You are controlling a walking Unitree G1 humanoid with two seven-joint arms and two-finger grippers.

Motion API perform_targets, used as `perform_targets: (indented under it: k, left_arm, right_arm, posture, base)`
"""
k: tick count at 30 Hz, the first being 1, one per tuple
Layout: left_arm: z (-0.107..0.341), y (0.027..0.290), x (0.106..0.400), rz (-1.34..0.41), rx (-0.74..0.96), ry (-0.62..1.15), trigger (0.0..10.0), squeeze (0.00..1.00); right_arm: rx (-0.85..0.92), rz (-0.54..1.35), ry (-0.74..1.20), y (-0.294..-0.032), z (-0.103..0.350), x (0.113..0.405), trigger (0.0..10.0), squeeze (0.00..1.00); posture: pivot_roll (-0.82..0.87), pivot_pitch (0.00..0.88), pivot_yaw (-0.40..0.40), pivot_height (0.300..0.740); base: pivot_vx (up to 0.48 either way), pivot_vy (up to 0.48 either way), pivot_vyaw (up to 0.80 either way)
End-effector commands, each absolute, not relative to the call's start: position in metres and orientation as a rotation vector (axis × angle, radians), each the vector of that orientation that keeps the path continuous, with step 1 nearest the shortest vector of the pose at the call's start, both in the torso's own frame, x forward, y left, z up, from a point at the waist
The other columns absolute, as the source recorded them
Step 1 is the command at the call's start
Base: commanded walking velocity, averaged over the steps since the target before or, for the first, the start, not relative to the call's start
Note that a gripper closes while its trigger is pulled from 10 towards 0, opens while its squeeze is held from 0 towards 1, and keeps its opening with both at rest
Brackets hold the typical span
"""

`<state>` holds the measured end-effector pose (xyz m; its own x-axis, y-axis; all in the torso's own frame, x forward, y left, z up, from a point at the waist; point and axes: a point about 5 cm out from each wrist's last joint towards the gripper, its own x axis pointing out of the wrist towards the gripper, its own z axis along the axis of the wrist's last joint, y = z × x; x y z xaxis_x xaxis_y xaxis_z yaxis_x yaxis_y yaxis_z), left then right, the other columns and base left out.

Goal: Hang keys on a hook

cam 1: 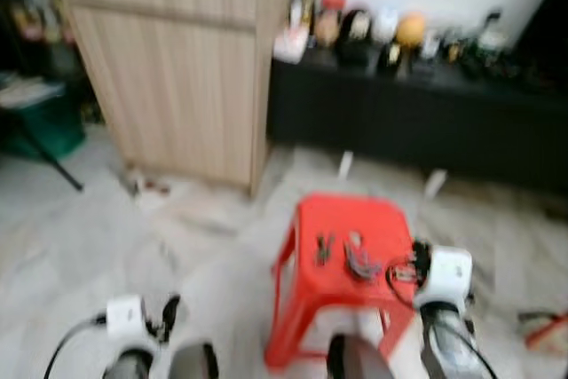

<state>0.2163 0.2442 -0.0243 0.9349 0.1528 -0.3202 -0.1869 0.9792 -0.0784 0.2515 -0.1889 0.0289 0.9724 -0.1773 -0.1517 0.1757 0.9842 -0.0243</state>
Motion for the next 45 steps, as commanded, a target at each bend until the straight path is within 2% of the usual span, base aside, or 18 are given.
perform_targets:
  k: [1, 10, 25, 35, 45]
  left_arm:
    - [-0.025, 0.241, 0.217, 0.163, -0.103, 0.324, 10.0, 0.00]
    - [-0.026, 0.240, 0.216, 0.162, -0.101, 0.332, 10.0, 0.00]
    - [-0.024, 0.240, 0.219, 0.159, -0.094, 0.324, 10.0, 0.00]
    - [-0.021, 0.238, 0.223, 0.152, -0.091, 0.305, 10.0, 0.00]
    - [-0.019, 0.235, 0.226, 0.139, -0.093, 0.297, 10.0, 0.00]
  right_arm:
    - [-0.005, -0.189, 0.157, -0.192, 0.029, 0.254, 10.0, 0.00]
    - [-0.023, -0.211, 0.200, -0.196, 0.025, 0.253, 10.0, 0.00]
    - [0.019, -0.224, 0.206, -0.200, 0.024, 0.255, 10.0, 0.00]
    - [0.024, -0.216, 0.214, -0.197, 0.022, 0.254, 10.0, 0.00]
    - [0.046, -0.213, 0.241, -0.196, 0.016, 0.254, 10.0, 0.00]
  posture:
    - [0.04, 0.000, -0.081, 0.588]
    - [0.04, 0.000, -0.083, 0.598]
    - [0.04, 0.032, -0.088, 0.673]
    - [0.04, 0.017, -0.089, 0.738]
    - [0.04, 0.000, -0.092, 0.740]
  base:
    - [0.000, 0.000, 0.00]
    - [0.000, 0.000, 0.00]
    - [0.000, 0.000, 0.00]
    - [0.000, 0.000, 0.00]
    - [0.000, 0.000, 0.00]
